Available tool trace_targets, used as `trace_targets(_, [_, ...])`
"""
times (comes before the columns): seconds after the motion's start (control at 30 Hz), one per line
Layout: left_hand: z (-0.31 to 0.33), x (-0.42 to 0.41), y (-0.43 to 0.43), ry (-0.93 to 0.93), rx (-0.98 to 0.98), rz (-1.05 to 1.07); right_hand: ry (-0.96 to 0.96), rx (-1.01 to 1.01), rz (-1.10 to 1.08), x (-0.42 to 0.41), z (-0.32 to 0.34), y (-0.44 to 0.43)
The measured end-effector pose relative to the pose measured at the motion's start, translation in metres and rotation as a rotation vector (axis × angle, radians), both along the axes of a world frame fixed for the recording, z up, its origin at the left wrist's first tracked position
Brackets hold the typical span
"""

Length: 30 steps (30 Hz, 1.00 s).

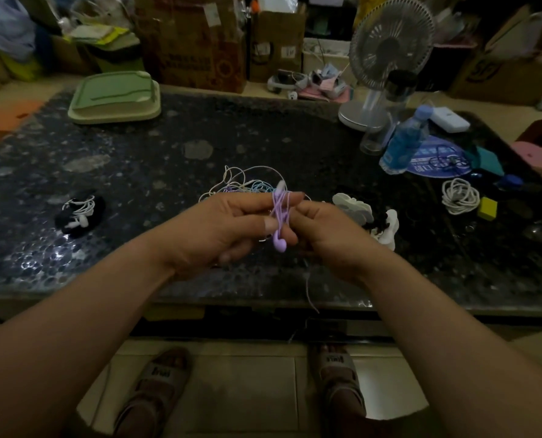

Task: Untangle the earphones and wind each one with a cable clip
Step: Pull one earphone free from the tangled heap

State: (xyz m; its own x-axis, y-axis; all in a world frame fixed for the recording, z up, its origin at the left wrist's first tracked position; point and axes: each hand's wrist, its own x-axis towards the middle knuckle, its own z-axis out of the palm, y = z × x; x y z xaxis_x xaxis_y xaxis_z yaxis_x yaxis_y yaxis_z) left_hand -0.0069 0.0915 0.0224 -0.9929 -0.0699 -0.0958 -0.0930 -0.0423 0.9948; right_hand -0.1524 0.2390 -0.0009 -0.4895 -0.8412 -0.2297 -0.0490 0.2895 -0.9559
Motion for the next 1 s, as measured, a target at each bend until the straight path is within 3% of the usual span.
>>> trace_targets(0.1, [-0.004, -0.002, -0.003, -0.007, 0.095, 0.104, 0.000, -0.006, 0.010, 0.013, 0.001, -0.004])
trace_targets(0.17, [-0.005, -0.005, -0.003, 0.008, 0.073, 0.223, 0.163, 0.043, 0.034, 0.020, 0.003, -0.006])
trace_targets(0.23, [-0.003, -0.006, -0.003, -0.007, -0.019, 0.336, 0.369, 0.103, 0.083, 0.024, 0.002, -0.006])
trace_targets(0.3, [-0.004, -0.005, -0.009, -0.050, -0.175, 0.386, 0.435, 0.111, 0.089, 0.025, 0.003, -0.003])
trace_targets(0.4, [-0.009, 0.000, -0.016, -0.095, -0.465, 0.283, 0.623, 0.203, 0.160, 0.022, 0.011, 0.005])
trace_targets(0.47, [-0.013, 0.001, -0.017, -0.120, -0.521, 0.235, 0.714, 0.242, 0.193, 0.018, 0.014, 0.008])
trace_targets(0.67, [-0.019, -0.002, -0.022, -0.101, -0.443, 0.237, 0.709, 0.186, 0.203, 0.014, 0.019, 0.009])
trace_targets(1.0, [-0.029, -0.006, -0.008, -0.089, -0.583, 0.069, 0.735, 0.136, 0.177, 0.009, 0.019, 0.008])
